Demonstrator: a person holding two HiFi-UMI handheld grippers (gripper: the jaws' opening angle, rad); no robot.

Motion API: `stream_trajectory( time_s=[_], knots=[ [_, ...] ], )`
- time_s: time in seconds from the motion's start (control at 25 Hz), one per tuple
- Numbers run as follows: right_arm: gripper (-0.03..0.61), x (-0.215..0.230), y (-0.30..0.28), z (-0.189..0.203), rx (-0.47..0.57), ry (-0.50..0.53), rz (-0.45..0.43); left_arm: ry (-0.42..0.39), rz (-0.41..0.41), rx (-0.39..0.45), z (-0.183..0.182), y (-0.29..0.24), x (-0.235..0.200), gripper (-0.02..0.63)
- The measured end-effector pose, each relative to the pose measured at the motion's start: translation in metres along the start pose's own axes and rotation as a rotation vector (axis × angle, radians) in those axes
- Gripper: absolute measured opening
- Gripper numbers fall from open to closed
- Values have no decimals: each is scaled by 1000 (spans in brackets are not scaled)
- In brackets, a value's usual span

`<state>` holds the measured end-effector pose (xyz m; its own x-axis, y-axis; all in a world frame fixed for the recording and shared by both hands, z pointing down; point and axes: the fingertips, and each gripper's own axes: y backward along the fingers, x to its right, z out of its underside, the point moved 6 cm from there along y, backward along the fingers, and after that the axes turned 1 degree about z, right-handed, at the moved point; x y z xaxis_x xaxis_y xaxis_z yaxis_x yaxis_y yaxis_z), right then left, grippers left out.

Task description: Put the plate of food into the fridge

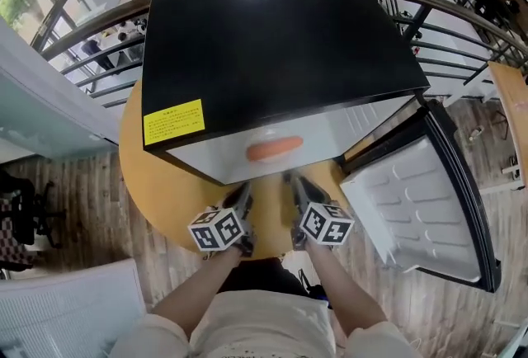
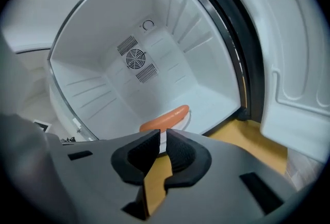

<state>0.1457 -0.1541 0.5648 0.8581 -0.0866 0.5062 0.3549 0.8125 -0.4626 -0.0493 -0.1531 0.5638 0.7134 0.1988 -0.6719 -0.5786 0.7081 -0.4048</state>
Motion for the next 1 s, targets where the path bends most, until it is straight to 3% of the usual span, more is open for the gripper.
stream_trajectory(
  time_s=[0.2,0.44,0.56,0.64,0.8,1.0],
  knots=[
    [37,-33,32,1,9,105,-66,-224,-1,-39,-9,33,21,25],
    [28,-70,65,0,-2,281,-91,-384,25,-81,-10,72,46,25],
    [28,-83,77,4,-10,292,-93,-456,32,-105,-5,89,57,25],
    [28,-90,82,12,-27,257,-106,-471,18,-104,-1,98,59,25],
    [28,-99,89,28,-54,266,-97,-389,-6,-93,5,104,55,25],
    [26,-103,95,32,-45,248,-90,-419,13,-108,4,108,60,25]
  ],
)
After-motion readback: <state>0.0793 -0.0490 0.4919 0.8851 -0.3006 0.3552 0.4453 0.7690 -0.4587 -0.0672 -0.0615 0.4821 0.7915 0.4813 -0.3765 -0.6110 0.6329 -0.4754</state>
